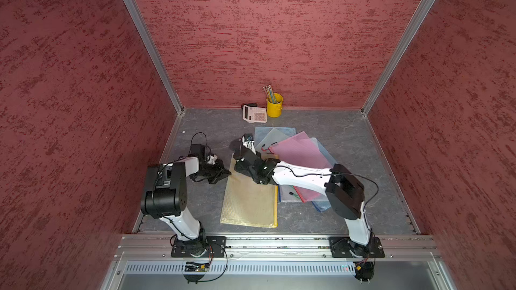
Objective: Wipe the document bag
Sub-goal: Wipe the dirt from the document bag.
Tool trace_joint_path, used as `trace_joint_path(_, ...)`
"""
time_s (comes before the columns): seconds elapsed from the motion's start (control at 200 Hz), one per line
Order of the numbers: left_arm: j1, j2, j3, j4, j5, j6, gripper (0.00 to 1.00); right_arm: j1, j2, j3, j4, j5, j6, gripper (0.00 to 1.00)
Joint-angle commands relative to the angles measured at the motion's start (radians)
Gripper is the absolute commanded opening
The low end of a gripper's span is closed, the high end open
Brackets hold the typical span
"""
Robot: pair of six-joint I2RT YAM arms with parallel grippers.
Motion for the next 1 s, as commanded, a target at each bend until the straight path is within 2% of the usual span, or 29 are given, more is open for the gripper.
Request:
trace_joint_path(0.0, -0.013, 0.003, -0.002, 0.011, 0.006, -0.003, 0.0, 0.009, 0.115, 0.014, 0.111, -0.041, -0.05, 0.0)
trace_joint_path(0.175, -0.012, 0.003, 0.005, 0.014, -0.005, -0.018, 0.0, 0.011, 0.133, -0.078, 0.1, 0.08, 0.025, 0.0)
trace_joint_path(0.326, -0.007, 0.003, 0.013, -0.005, -0.005, -0.002, 0.0, -0.009, 0.114, -0.153, -0.052, 0.235, 0.11, 0.0)
trace_joint_path(0.471, 0.0, 0.011, 0.018, -0.027, -0.001, 0.032, 0.0, -0.089, 0.106, -0.224, -0.215, 0.233, 0.197, 0.0)
trace_joint_path(0.681, 0.013, 0.0, 0.008, -0.039, 0.0, 0.05, 0.0, -0.191, -0.066, -0.427, -0.216, 0.255, 0.277, 0.0)
trace_joint_path(0.811, 0.013, 0.0, 0.006, -0.034, 0.002, 0.043, 0.0, -0.198, -0.119, -0.382, -0.144, 0.235, 0.177, 0.0)
trace_joint_path(0.907, 0.011, -0.003, -0.001, -0.023, 0.001, 0.03, 0.0, -0.126, -0.128, -0.274, -0.059, 0.213, 0.057, 0.0)
trace_joint_path(0.997, 0.011, -0.004, -0.012, -0.006, -0.001, 0.014, 0.0, -0.05, -0.073, -0.124, -0.022, 0.198, -0.024, 0.0)
